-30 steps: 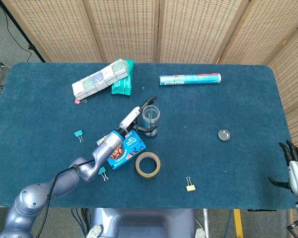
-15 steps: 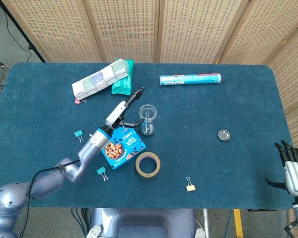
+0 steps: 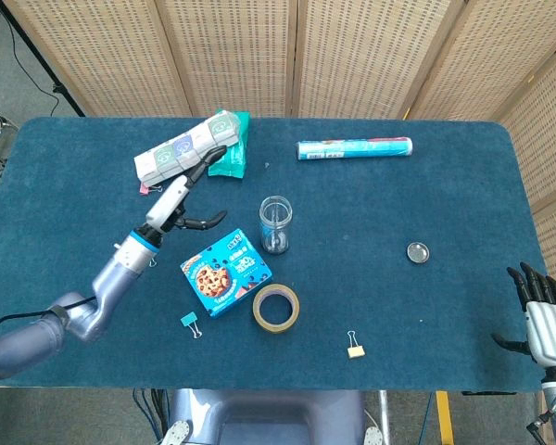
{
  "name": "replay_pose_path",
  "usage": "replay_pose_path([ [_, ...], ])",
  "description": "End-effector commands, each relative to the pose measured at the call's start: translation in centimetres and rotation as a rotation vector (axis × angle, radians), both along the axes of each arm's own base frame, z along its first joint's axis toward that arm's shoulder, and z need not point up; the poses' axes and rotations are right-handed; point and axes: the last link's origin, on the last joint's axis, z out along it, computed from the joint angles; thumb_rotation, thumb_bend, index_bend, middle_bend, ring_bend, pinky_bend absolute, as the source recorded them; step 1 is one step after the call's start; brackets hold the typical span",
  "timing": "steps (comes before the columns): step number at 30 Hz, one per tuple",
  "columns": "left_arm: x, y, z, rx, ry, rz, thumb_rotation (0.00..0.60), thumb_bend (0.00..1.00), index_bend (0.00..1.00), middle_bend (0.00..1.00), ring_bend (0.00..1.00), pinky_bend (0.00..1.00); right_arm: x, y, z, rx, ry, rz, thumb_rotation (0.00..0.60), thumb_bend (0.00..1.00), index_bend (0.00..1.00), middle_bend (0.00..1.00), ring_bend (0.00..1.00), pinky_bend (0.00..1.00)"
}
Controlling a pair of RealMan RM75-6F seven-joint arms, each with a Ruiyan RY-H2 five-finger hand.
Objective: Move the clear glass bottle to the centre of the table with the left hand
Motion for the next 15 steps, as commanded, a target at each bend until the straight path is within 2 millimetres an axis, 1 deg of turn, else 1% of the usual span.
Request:
replay_pose_path([
  [1, -4.7, -2.5, 4.2, 0.143, 0.278, 0.014, 0.600, 0.34, 0.00, 0.00, 0.00, 0.00, 0.0, -0.4, 0.1, 0.006, 0.020, 0.005, 0.600, 0.01, 0.01, 0.00, 0.00, 0.00],
  [4, -6.9, -4.0, 6.0, 0.212, 0.359, 0.055, 0.600, 0.34, 0.00, 0.00, 0.00, 0.00, 0.2, -1.1, 0.3, 0.016, 0.043, 0.014, 0.600, 0.01, 0.02, 0.00, 0.00, 0.00],
  [7, -9.6, -6.0, 7.8, 0.265, 0.454, 0.122, 0.600, 0.34, 0.00, 0.00, 0.00, 0.00, 0.8, -2.3, 0.5, 0.034, 0.060, 0.032, 0.600, 0.01, 0.02, 0.00, 0.00, 0.00],
  [9, -10.5, -6.9, 8.4, 0.282, 0.492, 0.151, 0.600, 0.34, 0.00, 0.00, 0.00, 0.00, 1.1, -2.8, 0.5, 0.042, 0.067, 0.040, 0.600, 0.01, 0.03, 0.00, 0.00, 0.00],
  [11, -12.4, -8.4, 9.6, 0.319, 0.555, 0.218, 0.600, 0.34, 0.00, 0.00, 0.00, 0.00, 1.8, -3.9, 0.4, 0.058, 0.067, 0.060, 0.600, 0.01, 0.04, 0.00, 0.00, 0.00],
  [15, -14.7, -11.1, 11.0, 0.359, 0.644, 0.335, 0.600, 0.34, 0.00, 0.00, 0.00, 0.00, 3.0, -5.5, -0.1, 0.096, 0.050, 0.082, 0.600, 0.00, 0.07, 0.00, 0.00, 0.00],
])
